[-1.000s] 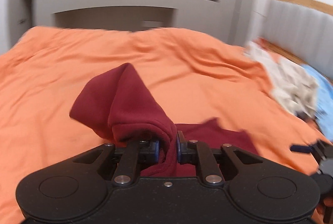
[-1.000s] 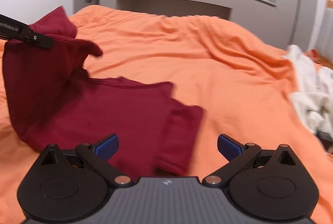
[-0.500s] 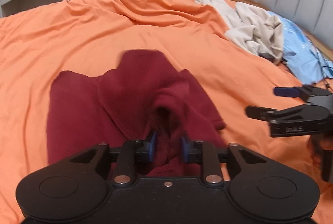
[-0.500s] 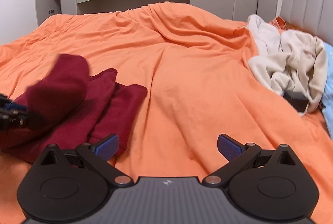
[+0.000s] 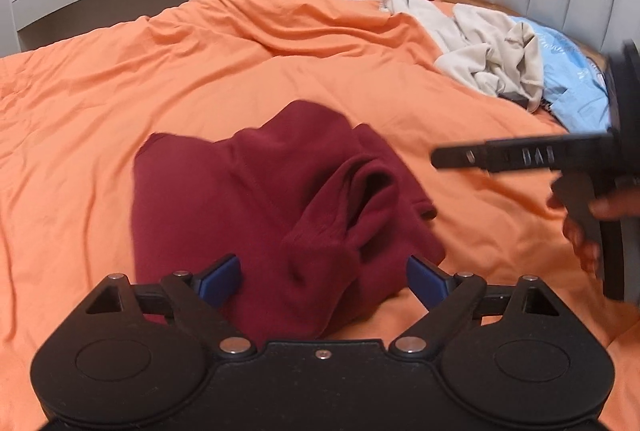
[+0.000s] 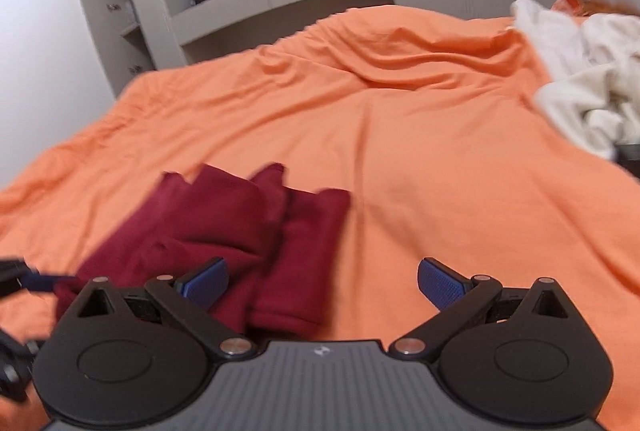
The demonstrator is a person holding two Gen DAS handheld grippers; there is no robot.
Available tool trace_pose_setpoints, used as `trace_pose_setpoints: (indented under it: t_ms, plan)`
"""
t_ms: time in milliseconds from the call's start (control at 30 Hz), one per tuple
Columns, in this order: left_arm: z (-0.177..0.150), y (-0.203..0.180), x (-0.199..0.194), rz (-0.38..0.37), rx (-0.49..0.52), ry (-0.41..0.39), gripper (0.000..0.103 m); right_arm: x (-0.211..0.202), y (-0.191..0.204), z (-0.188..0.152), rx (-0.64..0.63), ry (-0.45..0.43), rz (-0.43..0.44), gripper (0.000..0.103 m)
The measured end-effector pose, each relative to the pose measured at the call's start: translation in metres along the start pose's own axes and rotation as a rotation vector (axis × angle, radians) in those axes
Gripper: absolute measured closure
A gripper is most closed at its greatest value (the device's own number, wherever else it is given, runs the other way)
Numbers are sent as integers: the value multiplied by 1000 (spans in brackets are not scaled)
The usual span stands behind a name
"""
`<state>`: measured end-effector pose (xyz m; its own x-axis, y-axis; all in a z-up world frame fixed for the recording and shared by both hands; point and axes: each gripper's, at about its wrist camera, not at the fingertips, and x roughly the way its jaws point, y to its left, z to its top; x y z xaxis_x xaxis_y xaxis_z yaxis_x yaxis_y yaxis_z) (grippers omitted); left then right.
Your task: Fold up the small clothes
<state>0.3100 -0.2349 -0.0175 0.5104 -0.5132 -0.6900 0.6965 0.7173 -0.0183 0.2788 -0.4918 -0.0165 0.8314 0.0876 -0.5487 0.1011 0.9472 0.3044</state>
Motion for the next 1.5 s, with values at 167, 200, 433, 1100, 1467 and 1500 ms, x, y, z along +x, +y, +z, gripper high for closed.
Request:
trace_pose_setpoints:
  t_ms: [167, 200, 433, 1100, 1467, 1500]
  plan:
    - [-3, 5, -3, 17, 5, 0, 31, 27, 17, 10, -26, 5, 70, 12]
    - [-3, 5, -3, 12, 5, -3, 40, 32, 19, 12, -30, 6, 75, 16]
    - [-5, 5, 2, -17, 8, -7, 79, 64, 21, 24, 29, 31, 107, 31]
    - [10, -19, -5, -25, 40, -118, 90, 48, 13, 63, 0, -137, 47, 96]
    - [0, -30, 29, -69, 89, -10, 82, 68, -15, 31, 41, -39, -37, 95]
    - [0, -29, 28, -71, 78, -4, 79, 68, -14, 31, 37, -36, -43, 95]
